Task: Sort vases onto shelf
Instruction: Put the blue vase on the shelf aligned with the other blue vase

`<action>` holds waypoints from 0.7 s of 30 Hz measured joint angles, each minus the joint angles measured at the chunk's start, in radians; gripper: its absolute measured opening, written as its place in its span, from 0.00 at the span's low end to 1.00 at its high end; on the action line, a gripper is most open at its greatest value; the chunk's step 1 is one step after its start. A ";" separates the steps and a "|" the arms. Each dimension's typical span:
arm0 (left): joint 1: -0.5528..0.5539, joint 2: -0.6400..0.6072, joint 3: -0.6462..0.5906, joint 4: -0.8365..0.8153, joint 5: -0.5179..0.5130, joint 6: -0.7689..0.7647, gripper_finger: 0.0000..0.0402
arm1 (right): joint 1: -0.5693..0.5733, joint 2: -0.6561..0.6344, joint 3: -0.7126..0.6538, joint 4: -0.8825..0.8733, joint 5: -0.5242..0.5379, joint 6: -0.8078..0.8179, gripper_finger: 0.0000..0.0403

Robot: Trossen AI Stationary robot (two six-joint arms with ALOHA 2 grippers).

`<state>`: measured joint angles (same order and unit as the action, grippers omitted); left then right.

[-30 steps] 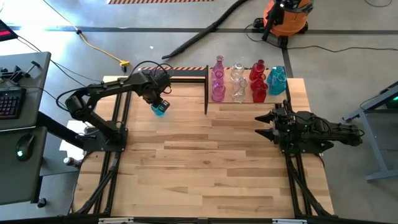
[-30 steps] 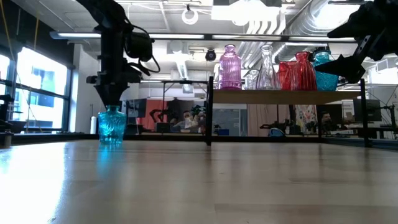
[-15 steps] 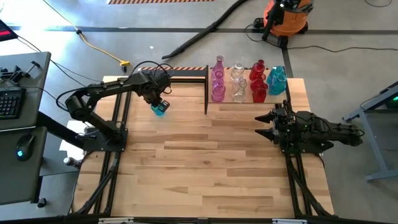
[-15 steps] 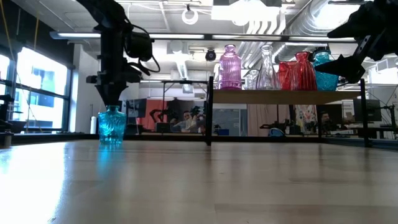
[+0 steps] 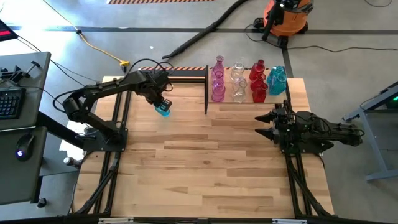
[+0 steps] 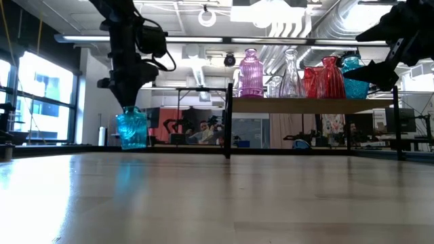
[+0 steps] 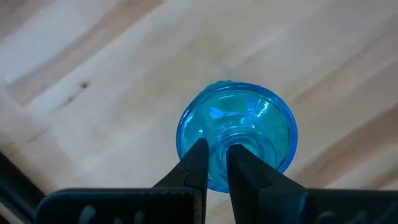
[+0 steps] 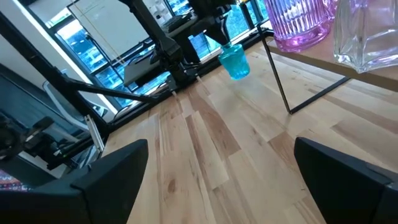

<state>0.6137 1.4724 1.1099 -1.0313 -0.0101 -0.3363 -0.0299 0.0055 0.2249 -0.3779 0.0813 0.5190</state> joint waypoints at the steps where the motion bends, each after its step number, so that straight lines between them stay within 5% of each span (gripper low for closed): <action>1: -0.002 -0.003 0.000 -0.009 0.008 0.000 0.05 | 0.000 0.000 0.000 0.000 0.001 0.000 0.96; 21: -0.140 -0.096 0.002 -0.010 0.242 -0.131 0.05 | 0.000 0.000 0.000 -0.002 0.030 0.209 0.96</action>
<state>0.4734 1.3763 1.1114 -1.0409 0.2316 -0.4674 -0.0299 0.0055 0.2249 -0.3798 0.1110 0.7282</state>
